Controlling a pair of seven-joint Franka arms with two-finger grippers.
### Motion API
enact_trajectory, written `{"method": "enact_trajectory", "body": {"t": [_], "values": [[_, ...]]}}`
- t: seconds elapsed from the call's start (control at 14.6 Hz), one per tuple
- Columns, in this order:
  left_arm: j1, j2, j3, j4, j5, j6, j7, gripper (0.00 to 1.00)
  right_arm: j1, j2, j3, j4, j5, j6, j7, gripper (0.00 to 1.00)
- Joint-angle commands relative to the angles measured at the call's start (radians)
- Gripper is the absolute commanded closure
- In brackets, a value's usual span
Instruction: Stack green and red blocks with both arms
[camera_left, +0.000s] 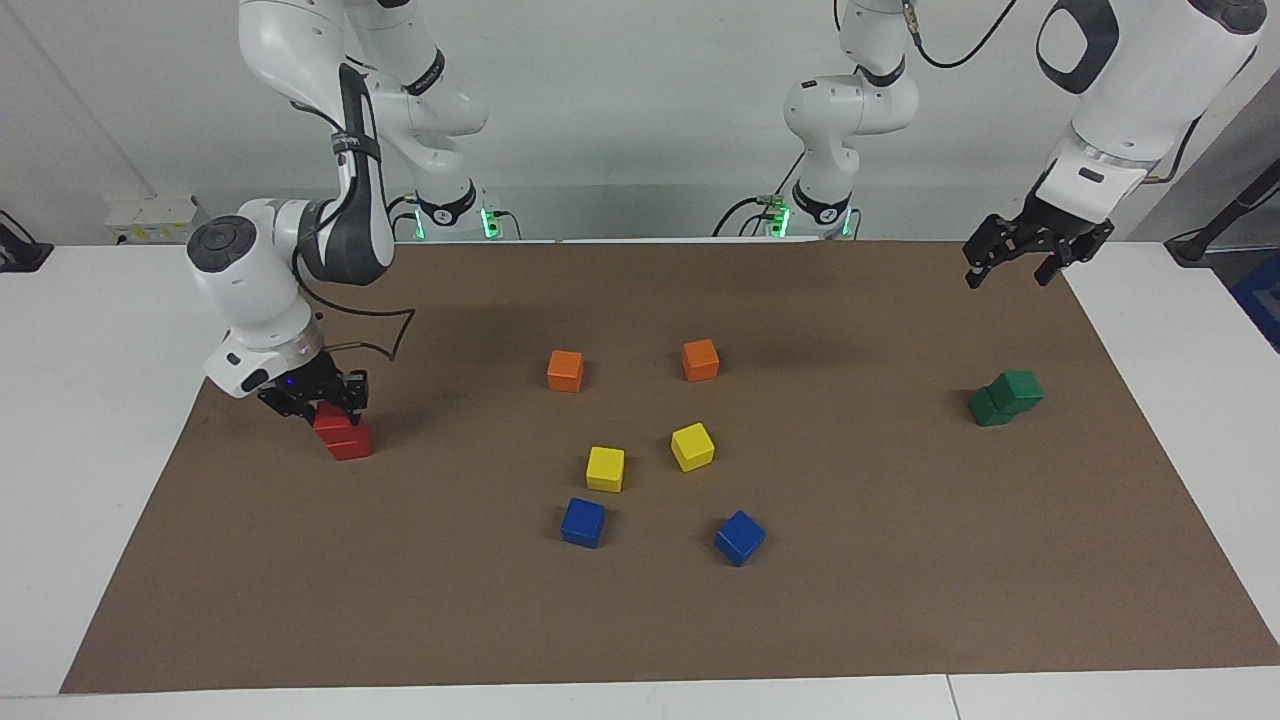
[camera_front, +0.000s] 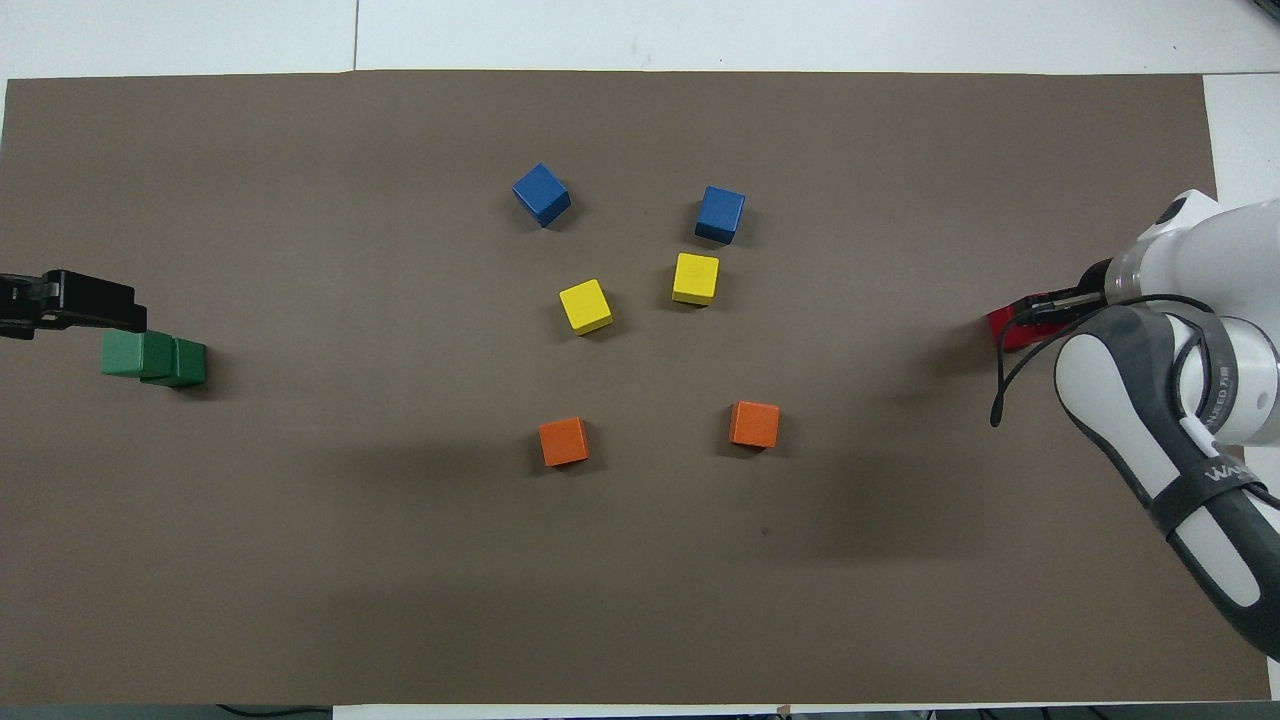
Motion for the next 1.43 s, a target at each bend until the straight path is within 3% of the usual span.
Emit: {"method": "enact_trajectory", "body": {"t": [0.0,0.14,0.2,0.34,0.75,0.96,1.37], "values": [[-0.020,0.005,0.015,0.003,0.021,0.011,0.001,0.00,-0.018,-0.032,0.010,-0.035,0.007,0.020,-0.036,0.76],[-0.019,0.003,0.015,0.003,0.047,0.007,0.040,0.00,-0.018,-0.033,0.010,-0.037,0.007,0.020,-0.038,0.72],[-0.019,0.003,0.015,0.003,0.050,0.007,0.047,0.00,-0.018,-0.033,0.010,-0.037,0.007,0.020,-0.038,0.61],[-0.019,0.003,0.015,0.003,0.050,0.007,0.047,0.00,-0.018,-0.033,0.010,-0.035,0.007,0.020,-0.035,0.00],[-0.011,0.000,0.009,0.005,0.049,0.009,0.049,0.00,-0.016,-0.029,0.010,-0.020,0.006,0.020,-0.033,0.00],[-0.005,-0.001,0.012,0.005,0.049,0.011,0.049,0.00,-0.002,-0.024,0.011,0.046,0.007,-0.012,-0.015,0.00],[-0.007,-0.003,0.009,0.005,0.049,0.004,0.047,0.00,0.056,-0.076,0.016,0.185,0.007,-0.186,0.117,0.00]]}}
